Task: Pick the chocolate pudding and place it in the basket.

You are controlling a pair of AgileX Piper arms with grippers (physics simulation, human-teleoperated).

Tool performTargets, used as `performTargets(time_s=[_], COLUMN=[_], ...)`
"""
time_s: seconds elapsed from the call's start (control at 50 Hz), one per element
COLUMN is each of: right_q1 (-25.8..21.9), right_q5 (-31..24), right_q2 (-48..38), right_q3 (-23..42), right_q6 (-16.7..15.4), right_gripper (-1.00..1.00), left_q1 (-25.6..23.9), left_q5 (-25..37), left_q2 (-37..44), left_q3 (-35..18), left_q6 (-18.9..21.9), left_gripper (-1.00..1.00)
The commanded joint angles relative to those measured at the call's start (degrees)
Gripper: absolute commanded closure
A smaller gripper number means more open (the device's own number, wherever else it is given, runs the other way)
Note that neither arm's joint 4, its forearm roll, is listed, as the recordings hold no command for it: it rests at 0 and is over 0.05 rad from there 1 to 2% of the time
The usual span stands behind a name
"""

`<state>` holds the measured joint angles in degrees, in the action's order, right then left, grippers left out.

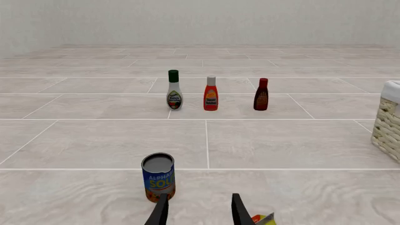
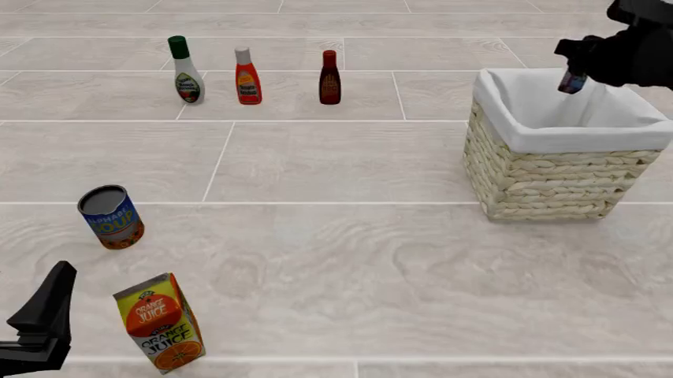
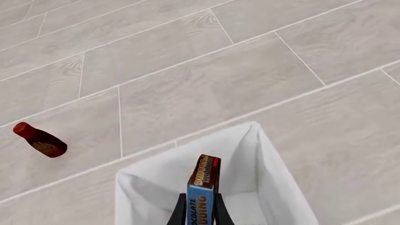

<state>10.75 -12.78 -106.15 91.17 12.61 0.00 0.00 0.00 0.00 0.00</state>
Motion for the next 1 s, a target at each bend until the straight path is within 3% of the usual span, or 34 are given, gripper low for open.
performTargets(time_s=[0.02, 1.0], right_q1=[0.20, 0.50], right_q5=[0.39, 1.40], right_q2=[-1.36, -6.25], right_q3=[0.17, -0.48], right_q6=[1.38, 3.51], right_gripper=[1.00, 1.00], left_q1=[0.00, 0.00], left_q5=[0.00, 0.00], left_q2=[0.00, 0.00], left_q3=[0.00, 0.00], left_q6=[0.00, 0.00], left_gripper=[-1.00, -1.00])
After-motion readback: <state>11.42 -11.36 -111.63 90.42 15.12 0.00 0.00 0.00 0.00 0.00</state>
